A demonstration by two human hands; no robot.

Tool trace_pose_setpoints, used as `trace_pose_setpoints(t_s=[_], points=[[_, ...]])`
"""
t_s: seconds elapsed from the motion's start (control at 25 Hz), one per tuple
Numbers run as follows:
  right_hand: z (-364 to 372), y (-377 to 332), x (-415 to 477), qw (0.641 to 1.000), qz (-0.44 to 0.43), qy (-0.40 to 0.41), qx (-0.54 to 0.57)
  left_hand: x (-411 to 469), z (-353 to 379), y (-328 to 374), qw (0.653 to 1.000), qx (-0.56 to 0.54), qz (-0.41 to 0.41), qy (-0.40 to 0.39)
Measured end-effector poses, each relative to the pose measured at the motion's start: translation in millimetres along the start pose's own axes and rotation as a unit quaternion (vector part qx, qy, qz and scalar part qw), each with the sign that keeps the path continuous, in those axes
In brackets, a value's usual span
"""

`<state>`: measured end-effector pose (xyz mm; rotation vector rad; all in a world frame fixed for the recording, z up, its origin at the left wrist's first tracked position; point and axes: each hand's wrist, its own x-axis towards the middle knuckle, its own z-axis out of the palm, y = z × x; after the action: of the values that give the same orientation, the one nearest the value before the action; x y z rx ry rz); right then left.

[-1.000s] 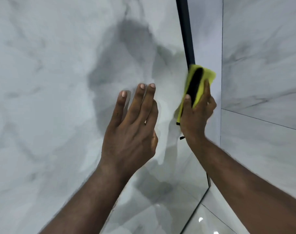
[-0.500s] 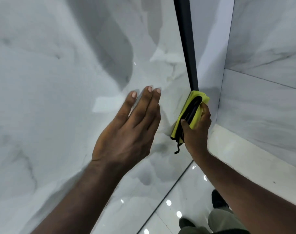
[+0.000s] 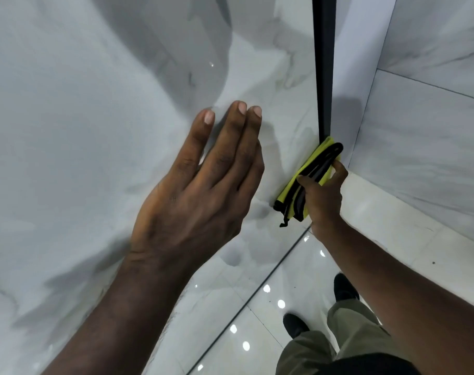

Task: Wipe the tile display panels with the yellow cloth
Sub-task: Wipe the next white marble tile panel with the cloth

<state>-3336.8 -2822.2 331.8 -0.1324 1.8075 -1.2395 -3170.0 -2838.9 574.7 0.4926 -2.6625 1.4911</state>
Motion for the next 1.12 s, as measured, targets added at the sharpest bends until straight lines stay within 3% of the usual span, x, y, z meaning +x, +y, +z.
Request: trace_pose_setpoints(t_s=[0.16,0.28,0.36,0.44,0.56,0.72,0.84,0.88,1.0,1.04,1.12], points=[[-2.6,0.4,-4.3,1.000,-0.012,0.001,-0.007,-1.6,-1.6,1.7,1.000,0.000,-0.002,0.007],[-2.7,-13.5,-15.4,0.993,-0.114,0.034,-0.004,-1.1,2.9,1.3,1.000,-0.015,-0.005,0.008],[-4.1,-24.2,-26.2,0.992,-0.118,0.027,0.026,-0.2,-0.4,0.4,0.999,-0.041,-0.010,-0.003],[-6.6,-45.5,-39.5,0.993,-0.086,0.016,0.078,0.5,-10.0,-1.2,0.996,-0.075,-0.028,-0.025],[-9.1,-91.6,-55.1,0.979,-0.184,0.032,0.077,0.5,-32.3,-11.6,0.983,-0.150,-0.097,-0.041],[-9.1,-152.8,-107.4,0.963,-0.243,0.061,0.099,-21.9,-70.6,-50.3,0.983,-0.117,-0.139,0.011],[-6.0,-192.1,-159.0,0.894,-0.440,0.057,0.062,-39.9,-92.6,-83.7,0.981,-0.086,-0.167,0.041],[-7.1,-207.2,-167.5,0.885,-0.456,0.067,0.062,-44.9,-99.0,-91.3,0.981,-0.076,-0.174,0.047],[-1.9,-234.0,-203.0,0.903,-0.405,0.112,0.092,-69.1,-121.7,-111.9,0.973,-0.059,-0.209,0.077],[3.5,-227.1,-223.4,0.870,-0.478,0.111,0.047,-78.2,-127.3,-117.8,0.971,-0.055,-0.218,0.085],[13.0,-202.8,-247.7,0.772,-0.628,0.087,-0.044,-95.4,-135.2,-127.0,0.967,-0.042,-0.231,0.103]])
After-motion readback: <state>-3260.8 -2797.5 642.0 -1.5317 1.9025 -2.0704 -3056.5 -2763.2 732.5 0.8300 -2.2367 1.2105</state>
